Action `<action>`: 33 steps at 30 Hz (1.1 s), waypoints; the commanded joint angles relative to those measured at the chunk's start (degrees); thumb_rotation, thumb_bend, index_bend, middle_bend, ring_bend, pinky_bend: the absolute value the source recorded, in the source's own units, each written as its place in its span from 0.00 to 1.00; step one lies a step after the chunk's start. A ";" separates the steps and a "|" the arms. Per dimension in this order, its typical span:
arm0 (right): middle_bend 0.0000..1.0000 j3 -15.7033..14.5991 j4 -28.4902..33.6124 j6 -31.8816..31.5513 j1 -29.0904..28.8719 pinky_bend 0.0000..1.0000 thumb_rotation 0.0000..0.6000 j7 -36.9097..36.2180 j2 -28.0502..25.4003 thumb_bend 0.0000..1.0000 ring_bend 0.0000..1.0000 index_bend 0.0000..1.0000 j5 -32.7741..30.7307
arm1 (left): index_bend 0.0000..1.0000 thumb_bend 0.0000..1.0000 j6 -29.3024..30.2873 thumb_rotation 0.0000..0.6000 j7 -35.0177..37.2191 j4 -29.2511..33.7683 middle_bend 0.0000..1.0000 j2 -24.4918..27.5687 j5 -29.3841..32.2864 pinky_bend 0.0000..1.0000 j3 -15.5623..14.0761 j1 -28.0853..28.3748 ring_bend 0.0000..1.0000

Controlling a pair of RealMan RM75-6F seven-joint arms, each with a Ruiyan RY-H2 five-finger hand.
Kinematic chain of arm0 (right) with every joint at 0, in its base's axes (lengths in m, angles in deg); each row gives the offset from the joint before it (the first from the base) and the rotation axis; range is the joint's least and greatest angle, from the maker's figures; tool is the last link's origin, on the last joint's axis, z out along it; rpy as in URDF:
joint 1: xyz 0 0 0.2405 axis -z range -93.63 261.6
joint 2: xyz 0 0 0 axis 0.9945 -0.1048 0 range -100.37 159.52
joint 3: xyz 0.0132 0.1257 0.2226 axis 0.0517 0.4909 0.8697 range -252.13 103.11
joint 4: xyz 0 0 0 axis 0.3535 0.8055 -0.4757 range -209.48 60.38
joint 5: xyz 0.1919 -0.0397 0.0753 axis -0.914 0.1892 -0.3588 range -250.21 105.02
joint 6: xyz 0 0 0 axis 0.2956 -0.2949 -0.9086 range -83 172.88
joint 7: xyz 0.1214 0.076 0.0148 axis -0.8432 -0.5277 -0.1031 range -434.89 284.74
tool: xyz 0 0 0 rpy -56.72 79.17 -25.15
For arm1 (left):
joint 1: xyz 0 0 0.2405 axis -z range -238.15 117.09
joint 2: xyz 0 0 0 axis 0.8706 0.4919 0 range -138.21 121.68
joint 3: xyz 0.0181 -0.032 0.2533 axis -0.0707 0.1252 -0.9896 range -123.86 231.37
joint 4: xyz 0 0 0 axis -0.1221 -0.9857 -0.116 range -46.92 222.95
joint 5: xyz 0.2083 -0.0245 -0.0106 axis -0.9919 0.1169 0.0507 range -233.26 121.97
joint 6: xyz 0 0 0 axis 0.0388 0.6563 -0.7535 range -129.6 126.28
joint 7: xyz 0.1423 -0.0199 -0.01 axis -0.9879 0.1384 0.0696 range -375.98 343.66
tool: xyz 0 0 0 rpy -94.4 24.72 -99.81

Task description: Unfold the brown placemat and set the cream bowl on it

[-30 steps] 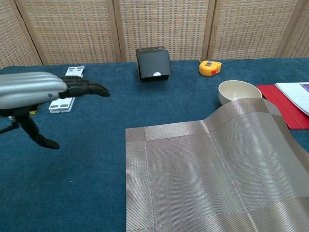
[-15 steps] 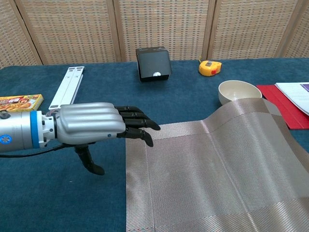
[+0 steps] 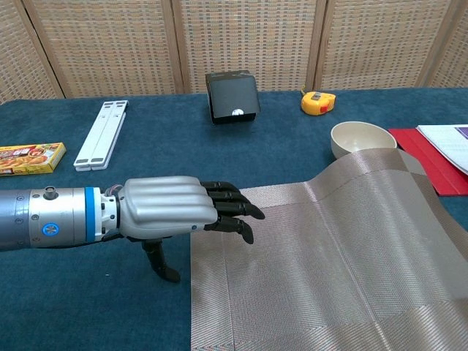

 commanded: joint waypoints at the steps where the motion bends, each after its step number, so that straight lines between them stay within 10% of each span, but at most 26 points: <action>1: 0.00 0.15 0.03 0.03 0.08 0.00 1.00 -0.04 -0.04 0.00 0.00 0.02 0.05 | 0.18 0.00 0.01 1.00 -0.30 -0.54 0.00 -0.52 0.36 0.00 -0.18 0.22 0.00; 14: 0.00 0.81 0.34 0.24 0.50 0.00 1.00 -0.62 -0.38 0.00 0.00 0.02 0.58 | 0.19 0.00 0.84 1.00 -0.59 -4.55 0.00 -4.93 2.10 0.00 -0.56 1.88 0.00; 22: 0.00 0.98 0.84 0.23 0.74 0.00 1.00 -1.07 -0.78 0.00 0.00 0.02 1.05 | 0.19 0.34 1.12 1.00 -0.47 -4.48 0.00 -5.08 3.27 0.00 -1.06 2.33 0.00; 33: 0.00 1.16 1.36 -0.04 1.05 0.00 1.00 -1.34 -1.21 0.00 0.00 0.02 1.69 | 0.20 0.43 2.09 1.00 -0.48 -4.16 0.00 -4.79 4.25 0.00 -1.34 2.77 0.00</action>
